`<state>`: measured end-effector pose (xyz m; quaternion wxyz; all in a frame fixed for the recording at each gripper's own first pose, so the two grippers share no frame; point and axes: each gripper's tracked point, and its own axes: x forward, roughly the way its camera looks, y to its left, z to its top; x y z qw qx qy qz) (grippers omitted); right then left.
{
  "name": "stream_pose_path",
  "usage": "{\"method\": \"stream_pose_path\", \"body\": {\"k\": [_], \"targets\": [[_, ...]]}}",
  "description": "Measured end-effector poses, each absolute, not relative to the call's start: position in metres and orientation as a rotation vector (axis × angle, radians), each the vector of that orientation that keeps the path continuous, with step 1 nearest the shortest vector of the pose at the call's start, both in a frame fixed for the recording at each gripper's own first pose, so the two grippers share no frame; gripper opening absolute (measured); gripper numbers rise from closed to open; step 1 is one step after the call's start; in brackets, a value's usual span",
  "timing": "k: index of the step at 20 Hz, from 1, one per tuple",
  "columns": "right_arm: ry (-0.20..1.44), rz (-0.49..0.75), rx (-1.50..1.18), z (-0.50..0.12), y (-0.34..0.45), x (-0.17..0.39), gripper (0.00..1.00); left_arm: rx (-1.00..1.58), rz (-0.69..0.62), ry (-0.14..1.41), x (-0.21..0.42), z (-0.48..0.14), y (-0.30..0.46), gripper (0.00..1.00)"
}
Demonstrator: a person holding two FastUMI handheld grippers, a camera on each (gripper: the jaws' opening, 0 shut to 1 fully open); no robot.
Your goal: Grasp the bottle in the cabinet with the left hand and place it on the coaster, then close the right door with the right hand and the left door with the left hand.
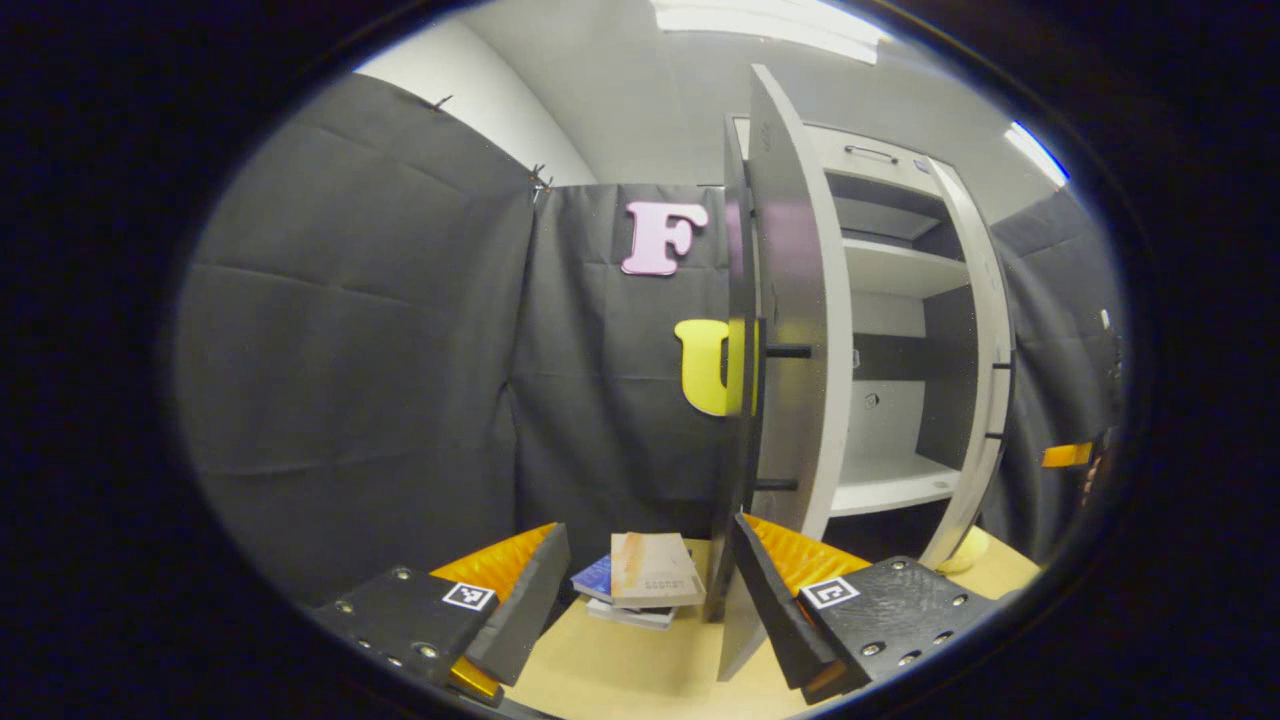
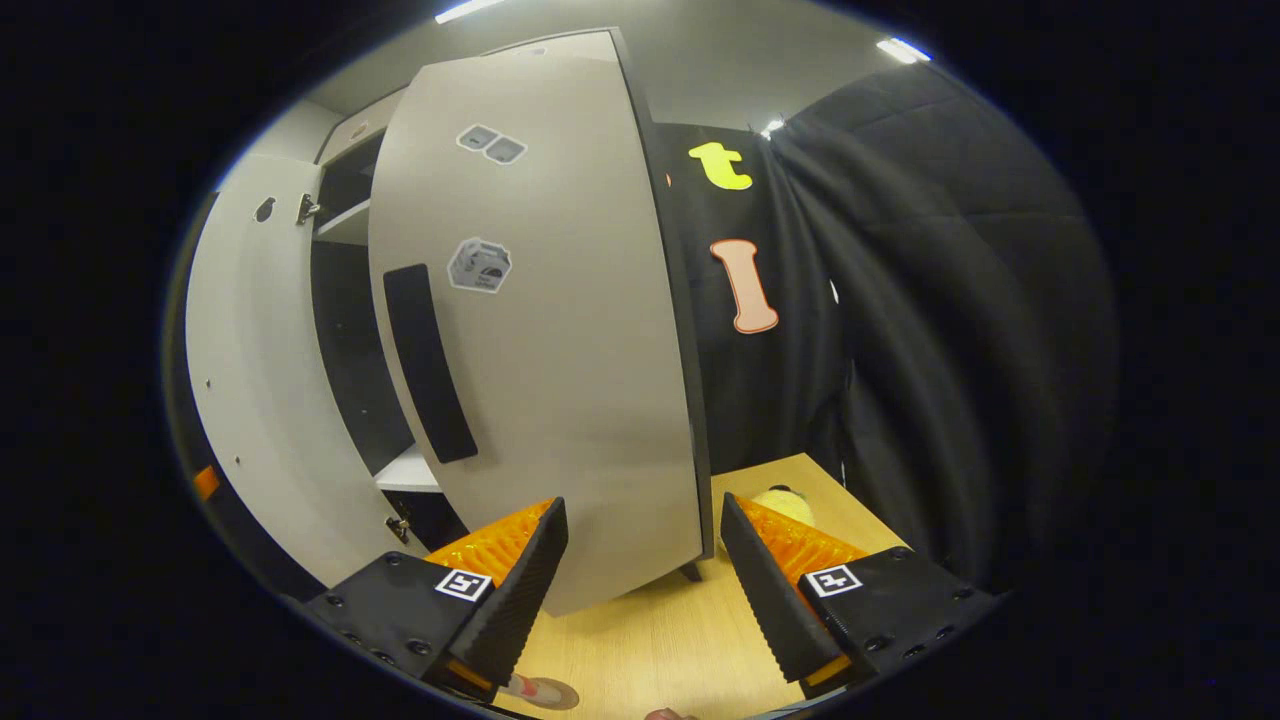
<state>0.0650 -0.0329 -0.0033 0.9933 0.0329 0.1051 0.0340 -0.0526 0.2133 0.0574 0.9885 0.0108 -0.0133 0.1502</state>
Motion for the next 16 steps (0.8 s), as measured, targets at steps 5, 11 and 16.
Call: {"method": "stream_pose_path", "body": {"k": [5,11,16], "targets": [[0.27,0.03,0.058,-0.037,-0.042,0.049,0.98,-0.009,0.243,-0.061,-0.021,0.075,0.238,1.0],[0.298,-0.007,0.037,-0.059,-0.046,0.036,0.98,-0.07,0.192,-0.072,0.021,0.078,0.258,1.0],[0.329,-0.042,-0.001,-0.08,-0.053,0.033,0.98,-0.094,0.118,-0.108,0.045,0.106,0.247,1.0]]}}
